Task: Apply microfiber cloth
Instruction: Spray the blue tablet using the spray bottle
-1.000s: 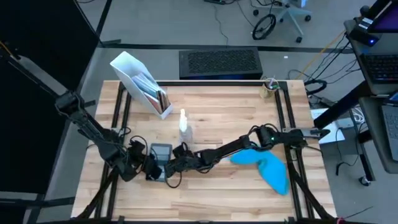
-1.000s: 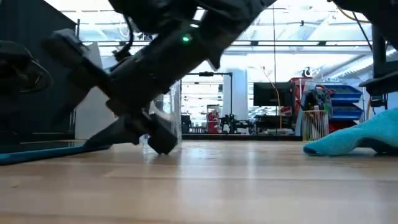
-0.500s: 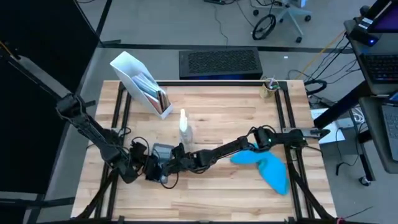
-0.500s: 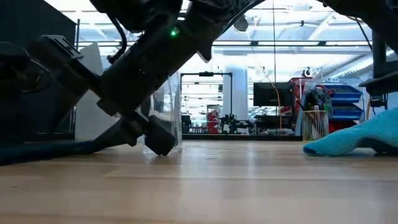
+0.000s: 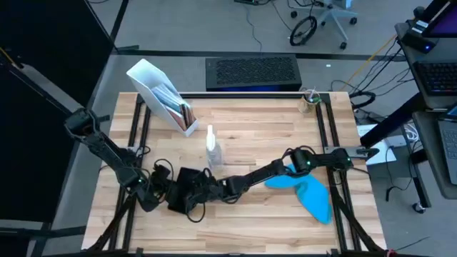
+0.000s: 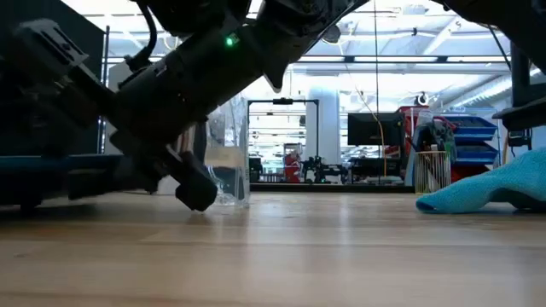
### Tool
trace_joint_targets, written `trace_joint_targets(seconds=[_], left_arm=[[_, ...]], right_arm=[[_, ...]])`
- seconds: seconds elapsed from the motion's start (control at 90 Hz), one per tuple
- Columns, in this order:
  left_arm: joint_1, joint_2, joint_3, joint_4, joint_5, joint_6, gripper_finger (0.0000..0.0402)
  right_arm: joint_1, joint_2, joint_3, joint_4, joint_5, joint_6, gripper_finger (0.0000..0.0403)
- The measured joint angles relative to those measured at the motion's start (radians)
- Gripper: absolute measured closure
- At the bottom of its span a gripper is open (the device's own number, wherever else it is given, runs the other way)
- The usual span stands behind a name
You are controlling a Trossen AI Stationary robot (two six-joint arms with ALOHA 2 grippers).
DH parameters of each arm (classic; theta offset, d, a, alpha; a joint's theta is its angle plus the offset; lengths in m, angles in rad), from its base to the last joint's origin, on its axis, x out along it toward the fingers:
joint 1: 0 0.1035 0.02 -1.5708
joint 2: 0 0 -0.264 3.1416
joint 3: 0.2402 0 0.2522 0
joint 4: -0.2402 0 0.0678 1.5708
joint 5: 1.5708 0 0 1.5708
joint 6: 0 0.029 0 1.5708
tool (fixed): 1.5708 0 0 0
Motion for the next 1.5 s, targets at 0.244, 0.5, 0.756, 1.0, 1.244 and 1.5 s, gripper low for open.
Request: trace_joint_targets(seconds=[0.244, 0.5, 0.756, 1.0, 1.244, 1.5], left_arm=[[-0.001, -0.063, 0.004, -0.021, -0.02, 0.002, 0.0181], [-0.02, -0.178, 0.032, -0.051, -0.095, 0.075, 0.0181], [-0.023, -0.282, 0.116, -0.061, -0.186, 0.362, 0.0181], [-0.05, -0.318, 0.211, -0.05, -0.187, 0.704, 0.0181], [-0.013, -0.317, 0.211, -0.05, -0.206, 0.819, 0.0181], [0.121, -0.318, 0.212, -0.049, -0.218, 1.012, 0.0181]], right_arm=[[0.033, -0.006, 0.002, -0.001, 0.063, -0.065, 0.0344], [0.07, -0.064, 0.004, -0.097, 0.133, -0.174, 0.0382], [0.12, -0.205, -0.004, -0.389, 0.183, -0.279, 0.0386], [0.155, -0.362, -0.002, -0.613, 0.205, -0.316, 0.0386], [0.196, -0.564, 0.0, -0.943, 0.349, -0.317, 0.0385], [0.178, -0.763, 0.001, -1.261, 0.522, -0.308, 0.0388]])
